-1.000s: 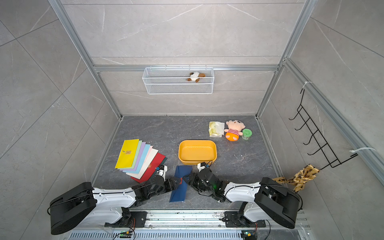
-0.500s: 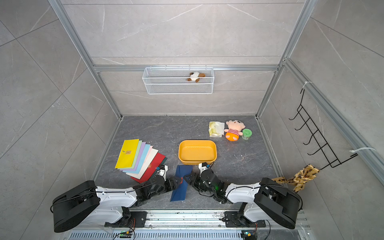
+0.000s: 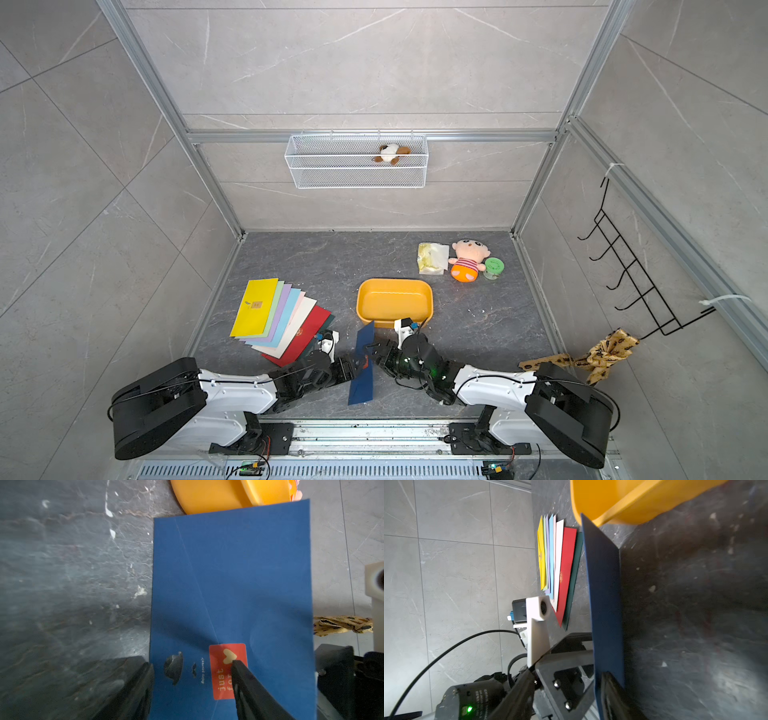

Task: Put the sealed envelopes into the storage box
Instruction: Pick up the envelope from the center of the board.

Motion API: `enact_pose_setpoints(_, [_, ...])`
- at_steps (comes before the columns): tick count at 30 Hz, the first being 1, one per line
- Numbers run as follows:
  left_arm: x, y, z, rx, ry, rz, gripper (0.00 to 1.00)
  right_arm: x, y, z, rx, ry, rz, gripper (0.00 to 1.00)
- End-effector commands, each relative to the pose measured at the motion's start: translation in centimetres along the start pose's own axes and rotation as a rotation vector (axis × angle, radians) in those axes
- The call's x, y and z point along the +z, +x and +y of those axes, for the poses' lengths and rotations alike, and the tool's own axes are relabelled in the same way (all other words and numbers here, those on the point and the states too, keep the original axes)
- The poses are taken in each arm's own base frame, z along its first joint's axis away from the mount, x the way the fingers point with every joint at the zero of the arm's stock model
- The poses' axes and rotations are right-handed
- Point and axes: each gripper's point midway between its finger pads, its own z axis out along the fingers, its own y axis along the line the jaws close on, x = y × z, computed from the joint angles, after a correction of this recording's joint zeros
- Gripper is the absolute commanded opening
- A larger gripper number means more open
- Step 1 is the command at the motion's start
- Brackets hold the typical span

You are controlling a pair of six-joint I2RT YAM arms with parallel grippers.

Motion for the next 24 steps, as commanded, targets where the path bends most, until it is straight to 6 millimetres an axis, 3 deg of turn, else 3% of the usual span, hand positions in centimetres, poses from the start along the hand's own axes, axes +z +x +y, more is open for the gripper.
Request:
enact_pose_setpoints(1, [-0.2,3.9,3.9,0.0,-0.131,0.168,0.65,0.5,0.6,1.2,-0.004,-0.05,0.036,0.55])
enact_pose_setpoints(6, [-0.2,3.9,3.9,0.0,-0.132,0.169,0.65,1.1,1.1,0.2,0.0,-0.019,0.062,0.54])
enact_pose_setpoints(13, [-0.5,3.9,4.0,-0.004,-0.122,0.159,0.65,0.7,1.3,-3.2,-0.064,0.16,0.077,0.47])
enact_pose_setpoints(15, [-0.5,3.9,3.9,-0.003,-0.117,0.159,0.65,0.7,1.5,-3.7,-0.085,0.196,0.097,0.39])
enact_pose_setpoints(17, [-0.5,3.8,3.6,0.001,-0.105,0.157,0.65,0.7,1.6,-3.9,-0.112,0.221,0.109,0.25])
enact_pose_setpoints(21, [-1.1,3.3,2.7,0.007,-0.066,0.139,0.65,0.2,1.2,-2.9,-0.167,0.224,0.101,0.0])
enact_pose_setpoints(24, [-2.1,2.1,1.0,0.047,-0.03,0.102,0.68,-0.9,0.6,-1.5,-0.269,0.256,0.1,0.0])
